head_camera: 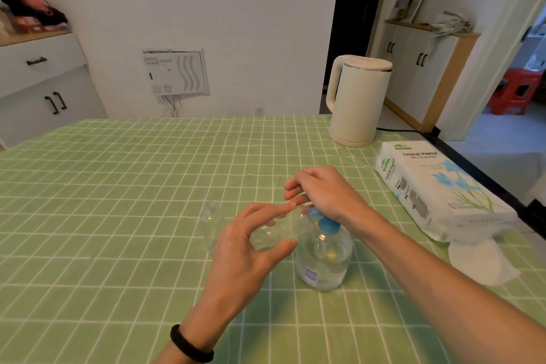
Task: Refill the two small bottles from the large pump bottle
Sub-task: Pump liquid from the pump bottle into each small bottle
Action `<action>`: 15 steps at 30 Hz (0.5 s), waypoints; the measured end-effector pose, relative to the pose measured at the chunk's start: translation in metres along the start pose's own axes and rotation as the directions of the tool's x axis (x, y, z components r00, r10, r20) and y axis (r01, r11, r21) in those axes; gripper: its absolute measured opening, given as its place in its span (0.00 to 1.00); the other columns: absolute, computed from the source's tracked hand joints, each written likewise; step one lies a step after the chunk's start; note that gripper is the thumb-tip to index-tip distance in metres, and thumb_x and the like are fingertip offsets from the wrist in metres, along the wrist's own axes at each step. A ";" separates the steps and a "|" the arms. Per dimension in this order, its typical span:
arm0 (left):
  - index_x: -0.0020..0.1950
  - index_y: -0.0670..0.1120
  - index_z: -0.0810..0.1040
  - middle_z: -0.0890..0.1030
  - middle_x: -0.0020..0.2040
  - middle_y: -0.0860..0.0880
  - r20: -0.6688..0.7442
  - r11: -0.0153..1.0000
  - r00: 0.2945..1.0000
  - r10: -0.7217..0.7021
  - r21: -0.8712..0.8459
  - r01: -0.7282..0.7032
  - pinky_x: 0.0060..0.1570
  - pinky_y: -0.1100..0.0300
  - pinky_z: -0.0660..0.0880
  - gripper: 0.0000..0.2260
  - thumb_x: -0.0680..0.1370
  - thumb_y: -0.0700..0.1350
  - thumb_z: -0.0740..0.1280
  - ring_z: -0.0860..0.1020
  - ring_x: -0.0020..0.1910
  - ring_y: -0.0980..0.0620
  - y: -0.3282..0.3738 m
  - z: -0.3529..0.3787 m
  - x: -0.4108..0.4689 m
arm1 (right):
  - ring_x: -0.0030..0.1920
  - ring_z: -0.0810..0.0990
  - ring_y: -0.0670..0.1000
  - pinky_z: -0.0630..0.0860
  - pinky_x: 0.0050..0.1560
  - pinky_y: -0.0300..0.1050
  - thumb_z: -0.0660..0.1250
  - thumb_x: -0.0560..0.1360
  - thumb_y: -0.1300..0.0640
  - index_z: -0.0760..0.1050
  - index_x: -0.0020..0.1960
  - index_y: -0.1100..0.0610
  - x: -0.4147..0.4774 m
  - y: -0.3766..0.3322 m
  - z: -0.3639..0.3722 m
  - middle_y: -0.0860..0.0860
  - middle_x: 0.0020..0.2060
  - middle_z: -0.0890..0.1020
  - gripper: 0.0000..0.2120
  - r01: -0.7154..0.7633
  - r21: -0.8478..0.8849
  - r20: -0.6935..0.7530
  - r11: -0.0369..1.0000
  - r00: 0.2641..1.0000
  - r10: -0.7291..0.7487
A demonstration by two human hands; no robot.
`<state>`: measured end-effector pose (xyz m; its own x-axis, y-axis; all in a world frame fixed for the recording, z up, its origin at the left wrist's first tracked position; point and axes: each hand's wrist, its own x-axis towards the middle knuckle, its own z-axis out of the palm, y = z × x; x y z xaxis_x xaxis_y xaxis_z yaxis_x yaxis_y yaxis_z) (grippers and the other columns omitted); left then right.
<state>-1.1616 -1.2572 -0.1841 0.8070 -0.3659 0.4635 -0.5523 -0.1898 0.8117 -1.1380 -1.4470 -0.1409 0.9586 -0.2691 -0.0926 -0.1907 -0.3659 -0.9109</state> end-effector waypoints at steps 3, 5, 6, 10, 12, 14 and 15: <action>0.63 0.60 0.84 0.84 0.55 0.62 -0.005 1.000 1.000 -0.011 0.005 0.011 0.55 0.77 0.70 0.25 0.70 0.39 0.82 0.81 0.56 0.61 0.001 0.001 -0.001 | 0.43 0.88 0.49 0.81 0.48 0.46 0.61 0.83 0.55 0.85 0.49 0.58 -0.001 0.000 0.000 0.51 0.43 0.89 0.14 -0.001 -0.009 0.009 1.000 1.000 0.001; 0.63 0.60 0.84 0.84 0.54 0.61 -0.002 1.000 1.000 -0.014 0.007 0.014 0.54 0.77 0.70 0.25 0.70 0.39 0.82 0.82 0.55 0.60 0.003 0.000 -0.001 | 0.44 0.88 0.49 0.81 0.47 0.45 0.62 0.83 0.54 0.85 0.50 0.57 -0.003 -0.003 -0.002 0.50 0.45 0.89 0.14 0.011 -0.020 0.028 1.000 1.000 -0.010; 0.63 0.60 0.84 0.84 0.54 0.61 -0.001 1.000 1.000 -0.012 0.007 0.012 0.54 0.77 0.70 0.25 0.70 0.40 0.82 0.82 0.55 0.60 0.004 -0.001 0.000 | 0.44 0.88 0.48 0.81 0.46 0.44 0.62 0.84 0.53 0.85 0.50 0.56 -0.004 -0.006 -0.003 0.49 0.45 0.89 0.14 0.028 -0.027 0.033 0.999 0.999 -0.027; 0.63 0.61 0.84 0.84 0.54 0.61 0.002 1.000 1.000 -0.012 0.022 0.012 0.54 0.76 0.70 0.24 0.70 0.43 0.82 0.81 0.55 0.57 0.007 -0.005 0.002 | 0.43 0.88 0.45 0.82 0.45 0.41 0.61 0.85 0.51 0.84 0.50 0.53 -0.003 -0.016 -0.005 0.46 0.45 0.89 0.14 0.142 -0.090 0.000 0.986 0.990 -0.142; 0.63 0.61 0.84 0.85 0.53 0.60 0.006 1.000 1.000 -0.021 0.011 0.021 0.53 0.76 0.71 0.24 0.70 0.43 0.82 0.82 0.54 0.56 0.007 -0.005 0.001 | 0.43 0.88 0.44 0.84 0.48 0.43 0.61 0.84 0.52 0.85 0.50 0.53 -0.004 -0.014 -0.006 0.46 0.45 0.89 0.14 0.135 -0.052 -0.022 0.989 0.990 -0.137; 0.63 0.61 0.84 0.85 0.53 0.60 0.012 0.999 0.999 -0.036 -0.013 0.036 0.53 0.75 0.71 0.24 0.70 0.43 0.82 0.82 0.54 0.56 0.006 -0.004 0.001 | 0.44 0.88 0.44 0.83 0.49 0.43 0.62 0.83 0.52 0.85 0.49 0.53 -0.004 -0.010 -0.008 0.46 0.44 0.89 0.13 0.115 -0.012 -0.056 0.993 0.992 -0.115; 0.63 0.61 0.84 0.85 0.53 0.60 0.015 0.999 0.999 -0.045 -0.024 0.046 0.53 0.75 0.71 0.24 0.70 0.43 0.82 0.82 0.54 0.56 0.005 -0.004 0.000 | 0.44 0.87 0.44 0.83 0.48 0.43 0.62 0.83 0.53 0.85 0.49 0.52 -0.004 -0.008 -0.008 0.46 0.43 0.89 0.14 0.112 -0.018 -0.072 0.994 0.991 -0.113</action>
<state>-1.1636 -1.2550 -0.1787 0.8279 -0.3708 0.4208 -0.5098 -0.1845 0.8403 -1.1420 -1.4500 -0.1298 0.9564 -0.2892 0.0399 -0.0859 -0.4095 -0.9083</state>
